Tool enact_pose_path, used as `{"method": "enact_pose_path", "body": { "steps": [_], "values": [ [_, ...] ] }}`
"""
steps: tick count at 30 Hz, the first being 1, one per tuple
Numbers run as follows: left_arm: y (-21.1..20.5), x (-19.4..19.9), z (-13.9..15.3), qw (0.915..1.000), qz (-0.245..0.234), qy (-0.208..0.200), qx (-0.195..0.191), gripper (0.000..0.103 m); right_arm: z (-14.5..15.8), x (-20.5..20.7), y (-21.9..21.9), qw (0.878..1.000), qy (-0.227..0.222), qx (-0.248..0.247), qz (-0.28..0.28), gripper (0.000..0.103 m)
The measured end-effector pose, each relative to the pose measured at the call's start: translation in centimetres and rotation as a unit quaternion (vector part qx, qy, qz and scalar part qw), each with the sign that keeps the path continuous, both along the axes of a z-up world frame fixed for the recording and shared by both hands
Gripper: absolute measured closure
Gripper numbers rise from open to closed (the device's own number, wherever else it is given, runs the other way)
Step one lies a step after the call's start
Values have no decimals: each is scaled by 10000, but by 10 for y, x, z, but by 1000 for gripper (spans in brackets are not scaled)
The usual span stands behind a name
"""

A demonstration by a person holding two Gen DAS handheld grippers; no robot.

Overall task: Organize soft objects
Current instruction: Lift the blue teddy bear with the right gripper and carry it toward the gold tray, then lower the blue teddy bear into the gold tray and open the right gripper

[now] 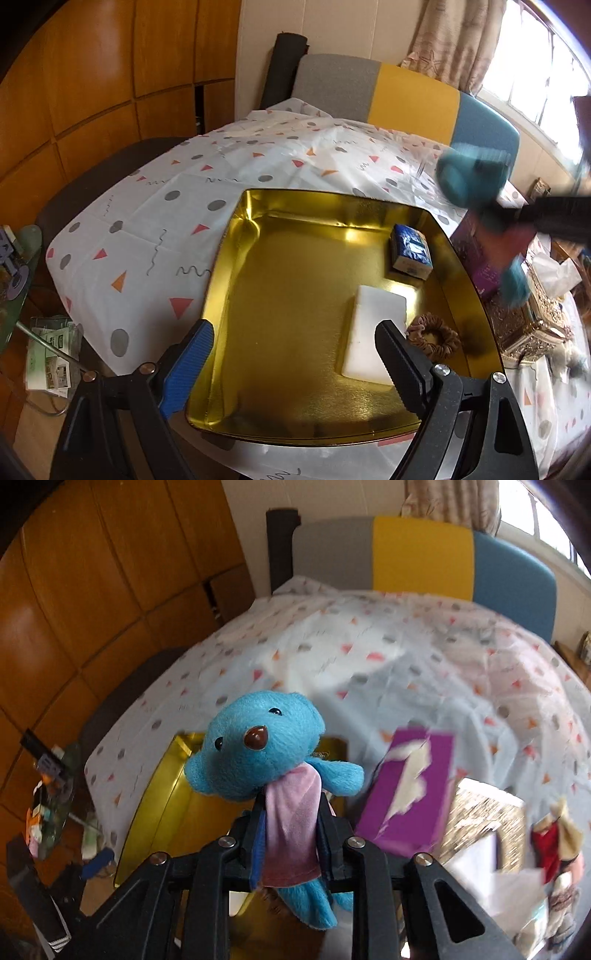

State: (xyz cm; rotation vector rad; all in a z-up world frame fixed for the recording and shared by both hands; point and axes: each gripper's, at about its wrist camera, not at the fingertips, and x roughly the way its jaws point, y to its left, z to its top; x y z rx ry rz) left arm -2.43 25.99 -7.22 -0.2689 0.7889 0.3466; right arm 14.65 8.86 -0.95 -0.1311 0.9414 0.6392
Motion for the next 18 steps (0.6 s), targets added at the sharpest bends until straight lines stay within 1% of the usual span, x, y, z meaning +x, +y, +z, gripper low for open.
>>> {"method": "enact_pose_path", "body": {
  "steps": [3, 5, 8, 12, 14, 18],
  "values": [
    [-1, -2, 2, 10000, 34, -44, 82, 11, -29, -11, 10, 9994, 236, -226, -82, 80],
    [-1, -2, 3, 9999, 29, -43, 115, 10, -46, -17, 11, 9985, 414, -280, -203, 80],
    [-2, -2, 2, 9999, 28, -6, 153, 10, -67, -16, 7, 9967, 661, -288, -373, 79],
    [-3, -2, 1, 9998, 46, 34, 166, 10, -83, -19, 5, 9956, 725, -401, -449, 77],
    [-4, -2, 0, 9998, 34, 56, 192, 10, -89, -19, 6, 9954, 729, -432, -435, 72],
    [-6, -3, -1, 9997, 28, 53, 218, 10, -96, -15, 4, 9950, 700, -521, -490, 65]
  ]
}}
